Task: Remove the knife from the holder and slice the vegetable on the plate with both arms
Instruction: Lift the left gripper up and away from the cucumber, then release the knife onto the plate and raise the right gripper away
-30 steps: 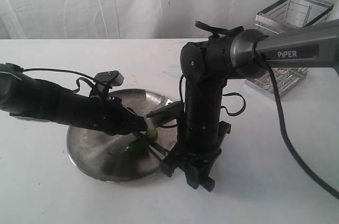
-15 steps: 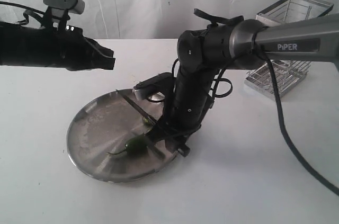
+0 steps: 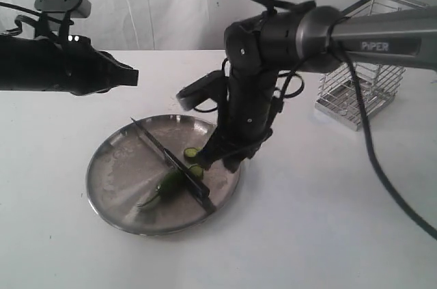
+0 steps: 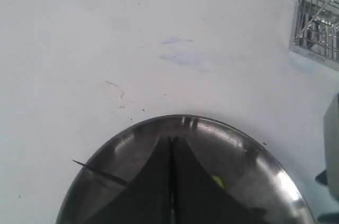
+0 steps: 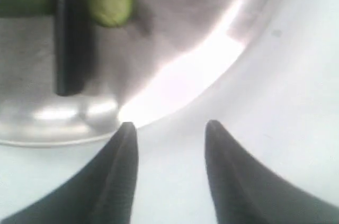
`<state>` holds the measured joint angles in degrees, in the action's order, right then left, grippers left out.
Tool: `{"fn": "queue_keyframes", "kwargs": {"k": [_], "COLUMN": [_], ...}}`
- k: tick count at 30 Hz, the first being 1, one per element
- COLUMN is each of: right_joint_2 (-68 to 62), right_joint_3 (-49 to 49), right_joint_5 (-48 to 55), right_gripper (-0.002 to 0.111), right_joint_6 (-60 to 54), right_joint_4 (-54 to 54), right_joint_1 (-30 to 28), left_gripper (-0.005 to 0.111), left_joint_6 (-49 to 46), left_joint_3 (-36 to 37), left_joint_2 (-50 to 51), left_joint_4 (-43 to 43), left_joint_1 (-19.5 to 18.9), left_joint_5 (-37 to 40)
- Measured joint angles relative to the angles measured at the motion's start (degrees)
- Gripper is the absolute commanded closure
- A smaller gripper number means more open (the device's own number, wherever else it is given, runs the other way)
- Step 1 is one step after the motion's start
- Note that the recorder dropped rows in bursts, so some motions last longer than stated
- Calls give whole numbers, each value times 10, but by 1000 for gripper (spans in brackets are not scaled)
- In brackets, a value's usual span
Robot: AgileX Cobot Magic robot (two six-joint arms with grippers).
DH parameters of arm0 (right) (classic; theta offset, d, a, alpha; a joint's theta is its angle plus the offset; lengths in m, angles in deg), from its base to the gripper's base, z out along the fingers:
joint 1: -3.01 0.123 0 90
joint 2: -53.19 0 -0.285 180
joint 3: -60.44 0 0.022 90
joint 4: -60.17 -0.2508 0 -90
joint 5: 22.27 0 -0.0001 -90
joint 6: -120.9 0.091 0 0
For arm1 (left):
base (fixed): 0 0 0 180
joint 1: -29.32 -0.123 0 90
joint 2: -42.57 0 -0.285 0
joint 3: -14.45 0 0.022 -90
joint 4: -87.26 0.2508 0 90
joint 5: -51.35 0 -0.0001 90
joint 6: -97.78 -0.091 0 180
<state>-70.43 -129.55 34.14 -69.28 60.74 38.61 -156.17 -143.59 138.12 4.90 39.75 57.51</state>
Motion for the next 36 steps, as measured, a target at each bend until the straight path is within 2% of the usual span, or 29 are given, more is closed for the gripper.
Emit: {"fn": "queue_keyframes", "kwargs": {"k": [3, 6, 10, 15, 19, 24, 36], "right_joint_2": [42, 89, 162, 291, 433, 622, 932], "right_joint_3": [7, 30, 115, 279, 412, 468, 476], "right_joint_5": [4, 4, -19, -141, -249, -329, -365], "right_gripper": [109, 108, 108, 108, 108, 108, 108], "right_joint_6": [91, 131, 113, 96, 139, 182, 190], "right_joint_4": [98, 118, 54, 10, 8, -6, 10], "right_joint_1": [-10, -39, -79, -150, -212, -220, -216], "left_gripper": [107, 107, 107, 107, 107, 107, 107], "left_joint_6": [19, 28, 41, 46, 46, 47, 47], "left_joint_3": [35, 89, 177, 277, 331, 361, 362], "left_joint_2": [-41, -82, -135, -224, -301, -369, -389], "left_joint_4": [12, 18, -2, -36, -47, -48, -48], "left_joint_1": [0, 0, 0, -2, -2, -2, -2], "left_joint_5": [-6, -19, -87, -131, -104, -38, -28]}}
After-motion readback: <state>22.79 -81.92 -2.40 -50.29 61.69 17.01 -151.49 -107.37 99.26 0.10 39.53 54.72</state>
